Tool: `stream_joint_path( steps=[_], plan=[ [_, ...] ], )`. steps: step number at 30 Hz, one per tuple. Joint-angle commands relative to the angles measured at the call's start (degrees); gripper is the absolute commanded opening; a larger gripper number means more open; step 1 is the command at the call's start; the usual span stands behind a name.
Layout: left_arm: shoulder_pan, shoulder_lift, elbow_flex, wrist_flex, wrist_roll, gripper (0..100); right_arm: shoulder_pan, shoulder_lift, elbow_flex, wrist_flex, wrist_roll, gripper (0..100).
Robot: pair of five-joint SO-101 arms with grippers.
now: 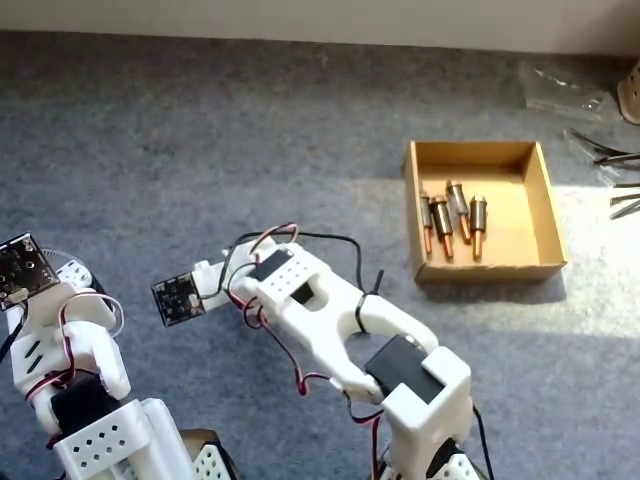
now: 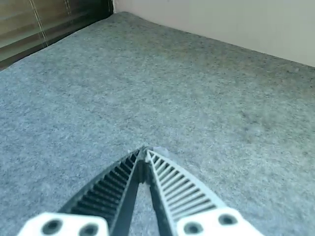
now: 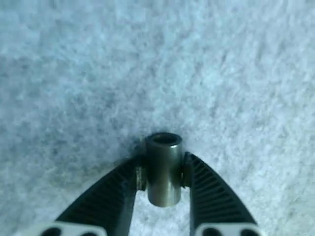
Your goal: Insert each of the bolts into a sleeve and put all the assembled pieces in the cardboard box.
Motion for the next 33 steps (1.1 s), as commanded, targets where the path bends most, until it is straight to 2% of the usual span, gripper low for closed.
stream_joint_path(
  steps=[1, 6, 10, 16, 23, 28, 33],
  plan=[
    [-0.48, -0.66, -2.68, 0.09, 0.09, 1, -2.51, 0.66, -2.24, -1.63, -1.23, 10.1],
    [-0.4, -0.66, -2.68, 0.09, 0.09, 1, -2.42, 0.48, -2.42, -1.63, -11.69, 9.4],
    [-0.4, -0.66, -2.59, 0.09, 0.09, 1, -2.33, 0.4, -2.59, -1.63, -19.87, 0.0],
    [-0.4, -0.66, -1.19, 0.0, 0.09, 1, -1.01, 0.4, -2.68, -1.63, -35.16, 0.5],
    [-0.31, -0.66, -1.01, 0.0, 0.09, 1, 5.58, 0.31, -2.68, -0.75, -52.92, 0.5],
    [-0.22, -0.66, -0.92, 0.0, 0.09, 1, 8.4, -3.47, -5.67, 10.42, -66.64, 0.5],
    [-0.22, -0.66, -0.84, 0.0, 0.09, 1, 9.01, -10.77, -10.59, 28.0, -73.67, 0.5]
  ],
)
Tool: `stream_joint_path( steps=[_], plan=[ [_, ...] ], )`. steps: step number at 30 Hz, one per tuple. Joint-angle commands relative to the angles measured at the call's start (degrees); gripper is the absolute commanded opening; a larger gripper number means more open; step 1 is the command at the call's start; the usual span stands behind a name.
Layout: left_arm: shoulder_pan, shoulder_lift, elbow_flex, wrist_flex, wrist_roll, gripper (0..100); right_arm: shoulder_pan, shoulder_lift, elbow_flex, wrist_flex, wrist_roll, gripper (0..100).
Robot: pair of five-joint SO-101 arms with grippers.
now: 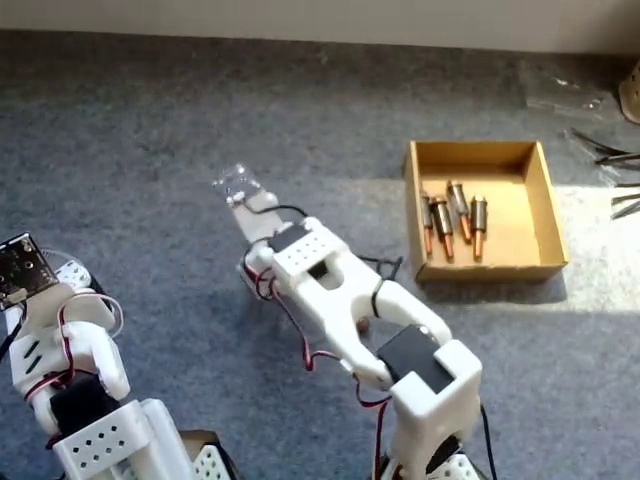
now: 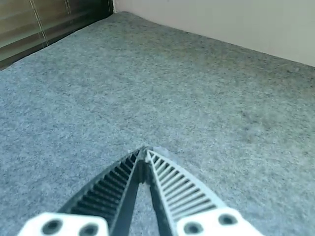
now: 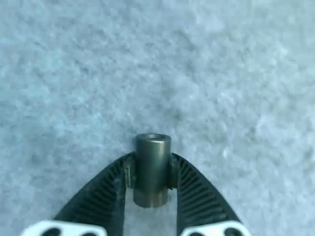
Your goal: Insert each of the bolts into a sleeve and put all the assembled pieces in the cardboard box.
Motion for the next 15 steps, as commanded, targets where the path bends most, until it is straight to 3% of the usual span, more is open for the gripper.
stream_joint_path(
  steps=[1, 4, 15],
  plan=[
    [-0.22, -0.66, -0.75, 0.0, 0.09, 1, 1.71, -7.34, -5.14, 13.32, -4.75, 0.5],
    [-0.13, -0.66, -0.75, 0.0, 0.09, 1, 3.3, -8.04, -6.2, 18.59, -4.75, 0.5],
    [-0.13, -0.66, -0.66, 0.0, 0.18, 1, 5.32, -0.48, -3.3, 12.53, 1.49, 0.5]
  ],
)
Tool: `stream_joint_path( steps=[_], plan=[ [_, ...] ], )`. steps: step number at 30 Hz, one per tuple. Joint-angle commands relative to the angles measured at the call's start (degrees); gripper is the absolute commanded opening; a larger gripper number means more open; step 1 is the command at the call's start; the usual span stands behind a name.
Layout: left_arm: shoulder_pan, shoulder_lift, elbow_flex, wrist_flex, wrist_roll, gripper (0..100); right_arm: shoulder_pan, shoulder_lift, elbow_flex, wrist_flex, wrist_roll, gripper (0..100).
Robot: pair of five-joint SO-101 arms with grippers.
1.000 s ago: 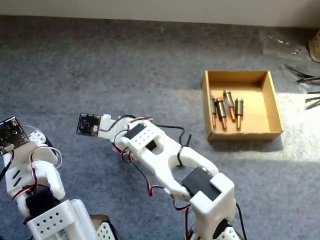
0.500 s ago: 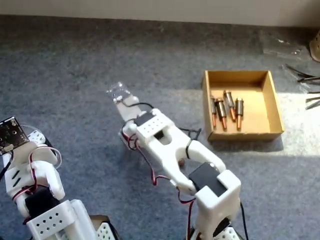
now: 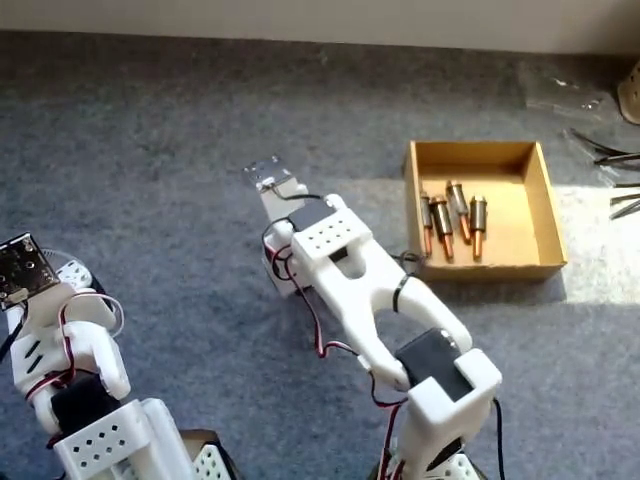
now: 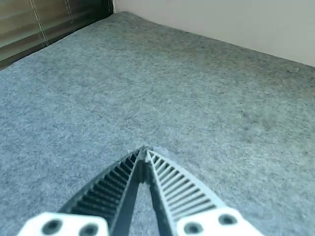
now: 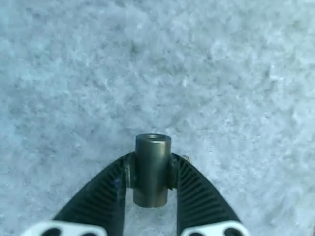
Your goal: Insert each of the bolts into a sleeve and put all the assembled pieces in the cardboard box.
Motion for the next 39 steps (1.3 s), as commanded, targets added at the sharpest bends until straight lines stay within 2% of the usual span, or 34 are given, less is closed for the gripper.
stream_joint_path(
  steps=[1, 10, 16, 20, 29, 32, 39],
  plan=[
    [-0.13, -0.66, -0.66, 0.0, 0.18, 1, 0.66, 2.51, -0.31, -3.56, 2.2, 0.5],
    [-0.13, -0.66, -0.66, 0.0, 0.18, 1, -2.59, 6.46, -0.31, -3.74, 2.55, 1.0],
    [-0.04, -0.66, -0.57, 0.0, 0.18, 1, -3.56, 6.46, -0.4, -2.42, 2.64, 8.0],
    [-0.04, -0.66, -0.13, -0.18, 0.18, 1, -3.82, 6.37, -0.57, -2.42, 5.8, 8.4],
    [-0.04, -0.66, 0.04, -0.7, 0.18, 1, -3.65, 6.81, -5.93, 3.03, 6.51, 8.4],
    [-0.04, -0.66, 0.04, -0.7, 0.18, 1, -3.65, 7.43, -5.93, 3.03, 10.11, 8.4],
    [-0.04, -0.66, 0.04, -0.7, 0.18, 1, -3.74, 13.05, -6.37, 3.3, 10.55, 8.4]
  ],
)
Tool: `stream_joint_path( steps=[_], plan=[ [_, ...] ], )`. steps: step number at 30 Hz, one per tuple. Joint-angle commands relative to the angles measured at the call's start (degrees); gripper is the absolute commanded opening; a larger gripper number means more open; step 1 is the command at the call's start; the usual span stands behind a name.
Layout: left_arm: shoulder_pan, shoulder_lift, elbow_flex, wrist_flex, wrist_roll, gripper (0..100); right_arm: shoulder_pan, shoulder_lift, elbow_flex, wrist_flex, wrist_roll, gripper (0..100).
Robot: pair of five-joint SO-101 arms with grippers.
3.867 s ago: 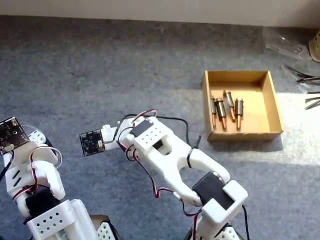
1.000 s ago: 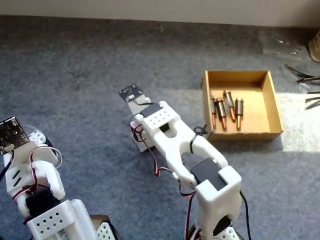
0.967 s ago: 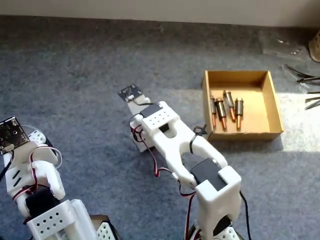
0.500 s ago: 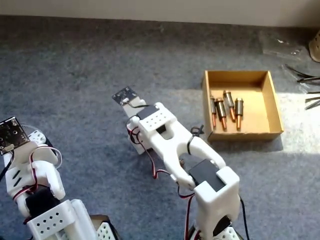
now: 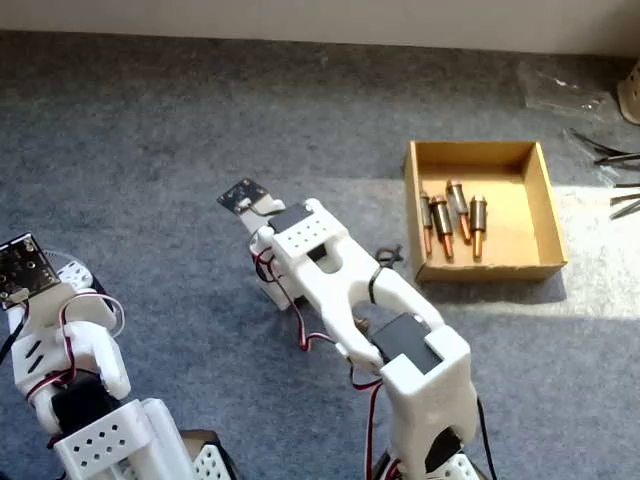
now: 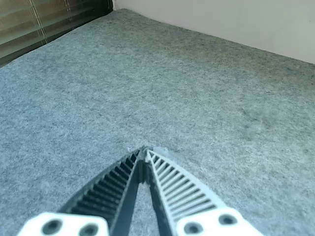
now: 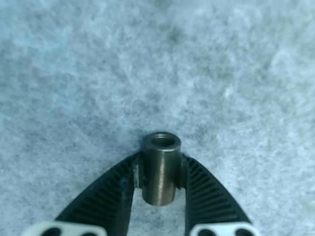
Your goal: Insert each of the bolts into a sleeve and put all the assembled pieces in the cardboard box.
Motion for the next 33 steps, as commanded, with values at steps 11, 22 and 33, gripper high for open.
stream_joint_path(
  steps=[11, 22, 33],
  plan=[
    [-0.04, -0.66, -0.4, -0.7, 0.18, 1, -1.98, 2.15, -0.31, -0.04, 1.14, 8.1],
    [-0.04, -0.66, -0.4, -0.7, 0.18, 1, -1.71, 1.98, -0.31, 0.13, 1.14, 0.2],
    [0.04, -0.66, 1.36, -2.46, 0.18, 1, -0.31, 1.89, -22.29, 14.2, 1.14, 0.3]
  ],
)
